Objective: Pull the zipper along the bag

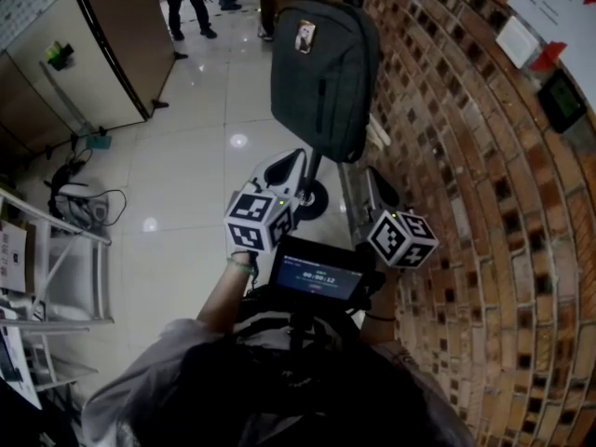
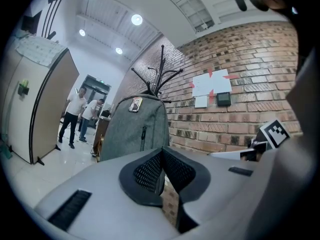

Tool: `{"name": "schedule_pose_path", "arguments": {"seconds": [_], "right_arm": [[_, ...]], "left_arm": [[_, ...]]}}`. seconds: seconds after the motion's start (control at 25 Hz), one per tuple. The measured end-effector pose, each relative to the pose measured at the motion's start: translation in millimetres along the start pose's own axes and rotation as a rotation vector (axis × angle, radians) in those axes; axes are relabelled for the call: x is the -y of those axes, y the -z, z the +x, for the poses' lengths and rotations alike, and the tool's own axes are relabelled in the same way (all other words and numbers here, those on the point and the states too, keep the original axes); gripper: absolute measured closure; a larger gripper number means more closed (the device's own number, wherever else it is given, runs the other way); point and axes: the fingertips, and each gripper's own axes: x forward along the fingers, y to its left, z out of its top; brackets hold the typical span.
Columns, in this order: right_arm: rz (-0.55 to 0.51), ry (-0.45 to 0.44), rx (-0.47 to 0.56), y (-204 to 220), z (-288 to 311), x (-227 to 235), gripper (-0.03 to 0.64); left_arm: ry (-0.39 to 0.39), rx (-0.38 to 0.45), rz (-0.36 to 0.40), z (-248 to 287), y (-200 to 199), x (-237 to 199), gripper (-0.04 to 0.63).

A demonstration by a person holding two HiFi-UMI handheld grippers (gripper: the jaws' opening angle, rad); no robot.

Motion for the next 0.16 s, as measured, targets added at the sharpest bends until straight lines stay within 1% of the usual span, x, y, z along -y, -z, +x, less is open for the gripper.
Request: {"name": "schedule_pose_path", "arguments": {"seconds": [0.16], "right_arm": [[0.006, 0.004, 0.001, 1.0, -0.3, 0.8, 0.617]], "left_arm": [[0.001, 0.000, 0.002, 0.1, -1.1, -0.6, 0.589]]}}
